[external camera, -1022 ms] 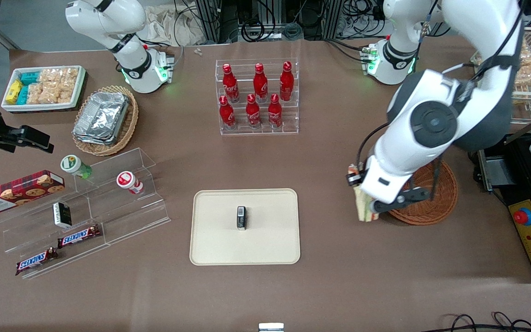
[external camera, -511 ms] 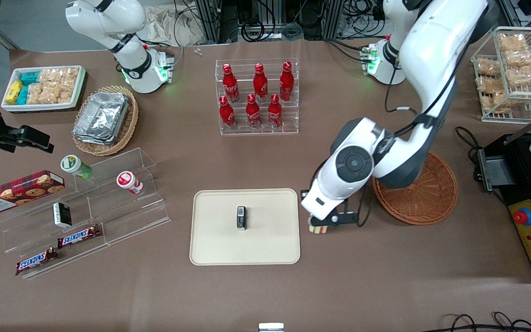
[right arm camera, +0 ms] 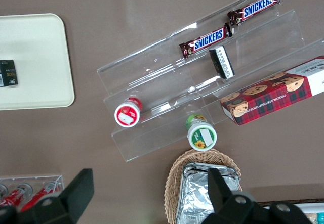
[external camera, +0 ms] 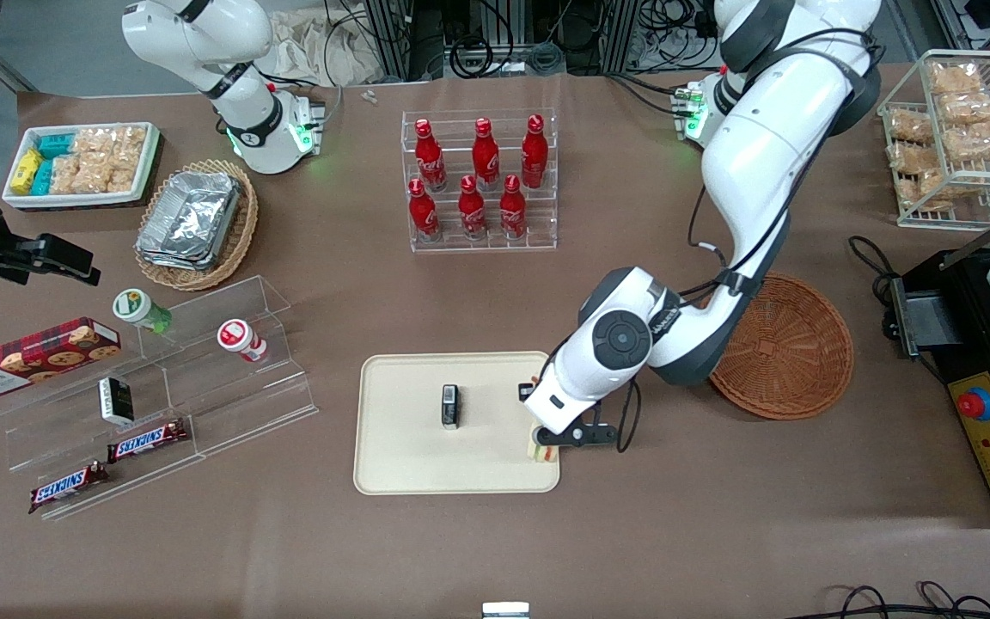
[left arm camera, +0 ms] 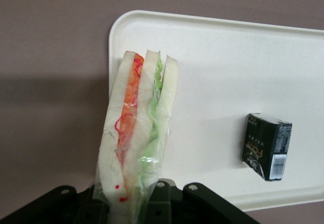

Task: Place sandwich from basket to tray
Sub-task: 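Lower the sandwich onto the tray beside the black box and open the gripper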

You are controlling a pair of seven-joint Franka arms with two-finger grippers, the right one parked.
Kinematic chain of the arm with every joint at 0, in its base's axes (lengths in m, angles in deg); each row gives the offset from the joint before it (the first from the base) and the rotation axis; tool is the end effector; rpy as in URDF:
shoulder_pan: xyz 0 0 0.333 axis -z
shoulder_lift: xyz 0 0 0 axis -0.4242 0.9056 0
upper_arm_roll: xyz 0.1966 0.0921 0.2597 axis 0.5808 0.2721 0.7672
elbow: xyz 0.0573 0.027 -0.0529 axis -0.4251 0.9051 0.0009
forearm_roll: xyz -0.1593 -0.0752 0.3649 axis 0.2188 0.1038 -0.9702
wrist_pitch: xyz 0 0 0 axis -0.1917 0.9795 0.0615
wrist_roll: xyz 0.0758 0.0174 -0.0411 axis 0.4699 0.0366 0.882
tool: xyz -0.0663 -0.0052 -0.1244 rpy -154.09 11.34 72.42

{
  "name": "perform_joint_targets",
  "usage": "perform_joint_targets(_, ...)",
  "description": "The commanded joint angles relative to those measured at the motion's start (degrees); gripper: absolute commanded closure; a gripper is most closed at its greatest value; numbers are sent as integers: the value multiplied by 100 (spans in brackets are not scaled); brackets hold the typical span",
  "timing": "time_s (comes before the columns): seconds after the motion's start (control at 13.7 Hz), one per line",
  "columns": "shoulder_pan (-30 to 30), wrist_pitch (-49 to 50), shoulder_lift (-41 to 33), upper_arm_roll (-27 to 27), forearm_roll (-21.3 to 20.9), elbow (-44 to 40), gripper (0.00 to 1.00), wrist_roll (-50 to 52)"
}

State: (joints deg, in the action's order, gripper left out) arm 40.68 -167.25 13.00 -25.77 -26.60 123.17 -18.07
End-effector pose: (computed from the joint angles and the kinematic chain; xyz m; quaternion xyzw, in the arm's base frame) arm 0.6716 -0.4404 0.2381 0.9938 0.0237 0.0024 0.1087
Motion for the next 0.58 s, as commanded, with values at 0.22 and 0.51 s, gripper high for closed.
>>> perform_joint_targets(0.22, 621, 60, 467, 617, -108, -746, 89, 337)
perform_joint_targets(0.51, 665, -10, 511, 626, -108, -756, 77, 566)
